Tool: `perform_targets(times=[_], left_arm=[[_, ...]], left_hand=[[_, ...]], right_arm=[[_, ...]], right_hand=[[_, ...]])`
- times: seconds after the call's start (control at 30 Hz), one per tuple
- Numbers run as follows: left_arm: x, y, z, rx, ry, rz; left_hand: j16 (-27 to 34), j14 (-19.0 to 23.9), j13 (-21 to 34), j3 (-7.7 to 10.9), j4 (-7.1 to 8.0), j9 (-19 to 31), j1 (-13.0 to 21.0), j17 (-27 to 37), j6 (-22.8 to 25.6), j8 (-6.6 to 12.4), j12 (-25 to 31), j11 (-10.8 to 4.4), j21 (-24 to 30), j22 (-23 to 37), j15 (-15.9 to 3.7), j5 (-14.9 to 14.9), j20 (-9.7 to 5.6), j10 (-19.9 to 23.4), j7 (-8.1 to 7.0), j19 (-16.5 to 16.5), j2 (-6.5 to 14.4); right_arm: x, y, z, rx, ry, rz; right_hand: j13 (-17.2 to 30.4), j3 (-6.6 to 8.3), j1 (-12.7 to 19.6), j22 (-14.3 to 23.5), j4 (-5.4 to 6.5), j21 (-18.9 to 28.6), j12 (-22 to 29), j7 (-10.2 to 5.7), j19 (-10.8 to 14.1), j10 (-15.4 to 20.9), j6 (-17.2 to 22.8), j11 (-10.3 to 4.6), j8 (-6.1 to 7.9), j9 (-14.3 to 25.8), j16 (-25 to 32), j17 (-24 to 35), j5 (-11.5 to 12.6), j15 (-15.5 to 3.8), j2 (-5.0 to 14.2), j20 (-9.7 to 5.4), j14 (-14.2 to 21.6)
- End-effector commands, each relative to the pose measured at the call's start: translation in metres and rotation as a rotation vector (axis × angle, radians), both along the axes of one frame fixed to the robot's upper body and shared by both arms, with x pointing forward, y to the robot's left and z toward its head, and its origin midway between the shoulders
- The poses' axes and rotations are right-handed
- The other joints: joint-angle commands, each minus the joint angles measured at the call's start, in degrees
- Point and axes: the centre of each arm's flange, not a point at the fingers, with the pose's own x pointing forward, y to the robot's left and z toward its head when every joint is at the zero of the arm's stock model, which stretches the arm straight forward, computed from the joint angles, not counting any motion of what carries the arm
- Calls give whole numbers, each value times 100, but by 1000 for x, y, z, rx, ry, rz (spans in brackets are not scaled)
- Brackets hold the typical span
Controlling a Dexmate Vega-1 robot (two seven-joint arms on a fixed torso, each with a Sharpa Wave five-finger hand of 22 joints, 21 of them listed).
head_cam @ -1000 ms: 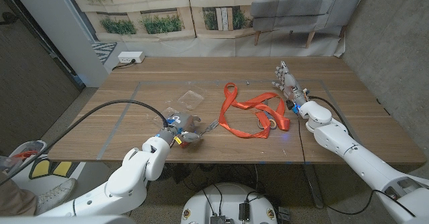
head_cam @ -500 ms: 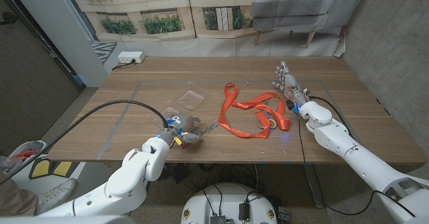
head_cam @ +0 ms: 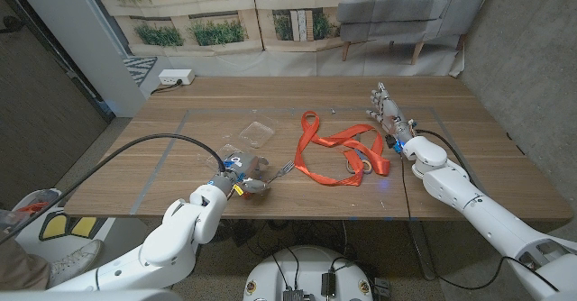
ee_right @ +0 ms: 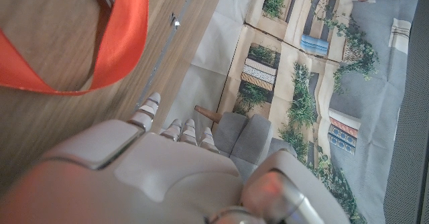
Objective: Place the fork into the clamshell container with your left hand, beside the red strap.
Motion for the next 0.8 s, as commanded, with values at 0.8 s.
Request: perform_targets(times=[0.8], left_arm=[[0,0,-4,14,3,0]], left_hand=[[-20,-28,48,36,-10,11,136,13,67,7,-34,-53,2,12,-332,15,-21,32,2,-15,3]], right_arm=[[-3,1,0,-2,-4,5]], right_hand=[[18,-32,-3,32,20,-7,-23,-9,14,8,13,-9,6,12,5,14,-30,-26,42,0,-54]])
